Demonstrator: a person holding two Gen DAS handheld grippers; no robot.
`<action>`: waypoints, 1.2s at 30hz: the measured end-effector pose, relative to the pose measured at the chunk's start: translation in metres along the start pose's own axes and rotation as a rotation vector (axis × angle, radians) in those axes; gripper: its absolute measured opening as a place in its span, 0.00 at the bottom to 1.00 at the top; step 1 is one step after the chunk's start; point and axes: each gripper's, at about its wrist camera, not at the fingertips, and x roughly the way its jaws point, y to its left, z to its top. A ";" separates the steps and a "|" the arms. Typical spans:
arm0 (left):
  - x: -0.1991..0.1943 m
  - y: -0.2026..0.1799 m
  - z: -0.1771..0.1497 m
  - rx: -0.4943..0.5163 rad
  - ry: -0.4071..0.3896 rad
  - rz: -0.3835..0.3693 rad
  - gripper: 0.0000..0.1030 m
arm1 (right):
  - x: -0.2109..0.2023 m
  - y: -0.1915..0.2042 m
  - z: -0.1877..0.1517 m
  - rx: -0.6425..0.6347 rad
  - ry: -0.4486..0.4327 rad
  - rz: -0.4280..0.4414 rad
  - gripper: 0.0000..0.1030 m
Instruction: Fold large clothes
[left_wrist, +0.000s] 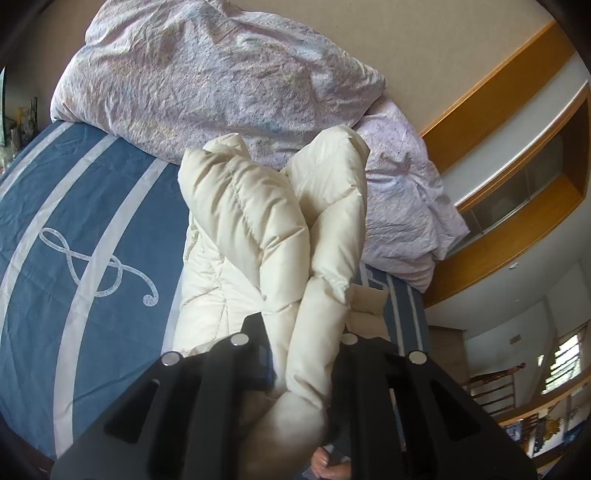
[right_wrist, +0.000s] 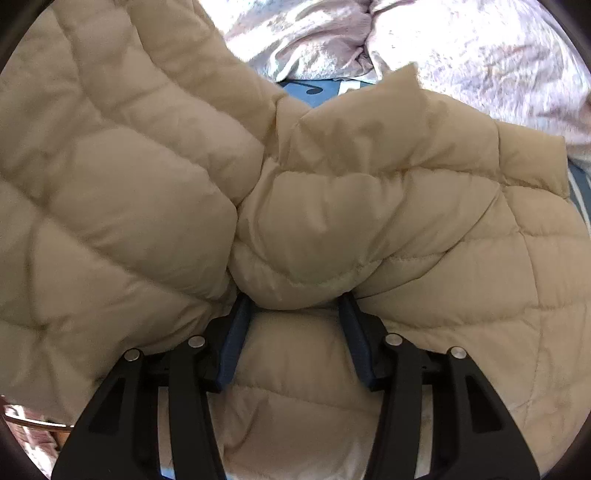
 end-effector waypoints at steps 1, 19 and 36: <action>0.002 -0.004 -0.002 0.002 -0.002 0.011 0.15 | -0.004 -0.004 0.000 0.007 -0.005 0.009 0.50; 0.048 -0.089 -0.039 0.064 0.020 0.079 0.15 | -0.078 -0.097 -0.063 0.024 -0.073 -0.041 0.50; 0.163 -0.184 -0.102 0.183 0.261 0.062 0.18 | -0.093 -0.148 -0.105 0.108 -0.076 -0.018 0.50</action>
